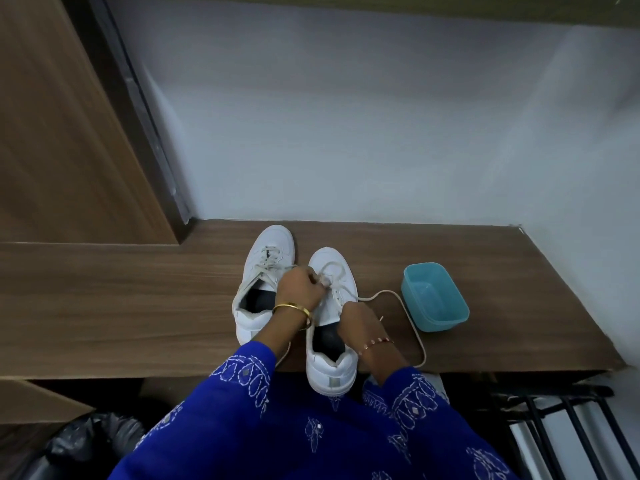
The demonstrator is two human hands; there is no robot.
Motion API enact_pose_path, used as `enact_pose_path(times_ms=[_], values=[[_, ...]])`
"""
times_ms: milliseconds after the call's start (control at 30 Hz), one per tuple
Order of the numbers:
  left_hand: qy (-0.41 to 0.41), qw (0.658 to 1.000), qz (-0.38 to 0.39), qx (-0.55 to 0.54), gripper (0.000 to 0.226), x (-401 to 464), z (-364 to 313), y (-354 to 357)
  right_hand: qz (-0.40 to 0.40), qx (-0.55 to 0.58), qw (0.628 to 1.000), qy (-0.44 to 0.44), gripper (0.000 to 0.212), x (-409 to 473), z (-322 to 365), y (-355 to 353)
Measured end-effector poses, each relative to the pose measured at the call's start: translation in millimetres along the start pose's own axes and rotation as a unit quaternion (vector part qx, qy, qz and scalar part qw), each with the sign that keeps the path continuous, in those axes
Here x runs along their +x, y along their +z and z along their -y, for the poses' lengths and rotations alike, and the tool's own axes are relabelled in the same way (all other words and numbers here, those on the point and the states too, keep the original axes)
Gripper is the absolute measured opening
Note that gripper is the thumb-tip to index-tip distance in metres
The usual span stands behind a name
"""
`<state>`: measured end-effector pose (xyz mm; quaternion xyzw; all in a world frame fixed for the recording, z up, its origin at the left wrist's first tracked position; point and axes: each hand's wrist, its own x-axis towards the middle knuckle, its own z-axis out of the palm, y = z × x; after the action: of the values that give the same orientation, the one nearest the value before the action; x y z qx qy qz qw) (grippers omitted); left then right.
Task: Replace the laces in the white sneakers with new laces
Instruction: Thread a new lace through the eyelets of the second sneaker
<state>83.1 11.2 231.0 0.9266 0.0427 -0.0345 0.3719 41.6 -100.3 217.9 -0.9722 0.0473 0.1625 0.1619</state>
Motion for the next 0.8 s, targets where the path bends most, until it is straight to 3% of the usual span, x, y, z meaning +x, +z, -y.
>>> enact_pose_path(times_ms=[133,200,333,433,500,667,733,800], values=[[0.028,0.99,-0.01,-0.137,0.031,6,-5,-7,0.016,0.003,1.0,0.001,0.027,3,1,1],[0.019,0.968,0.002,-0.251,0.03,8,-10,-14,0.013,0.002,1.0,-0.003,0.027,4,2,3],[-0.05,0.833,0.077,-0.545,0.031,8,-26,-30,0.011,-0.001,1.0,0.0,0.027,6,3,3],[-0.091,0.808,0.069,-0.578,0.034,13,-33,-41,0.014,-0.031,0.999,-0.021,0.028,8,6,6],[-0.124,0.833,0.066,-0.536,0.033,14,-31,-43,0.018,-0.044,0.998,-0.027,0.028,9,6,6],[-0.095,0.972,0.033,-0.214,0.026,13,0,-31,0.013,0.008,1.0,-0.016,0.029,6,1,4],[-0.038,0.997,0.048,-0.054,0.024,8,8,-26,0.056,0.035,0.998,-0.017,0.036,5,-3,-1],[-0.003,0.996,0.035,0.077,0.022,5,15,-20,0.111,0.076,0.991,-0.006,0.036,6,-11,-10]])
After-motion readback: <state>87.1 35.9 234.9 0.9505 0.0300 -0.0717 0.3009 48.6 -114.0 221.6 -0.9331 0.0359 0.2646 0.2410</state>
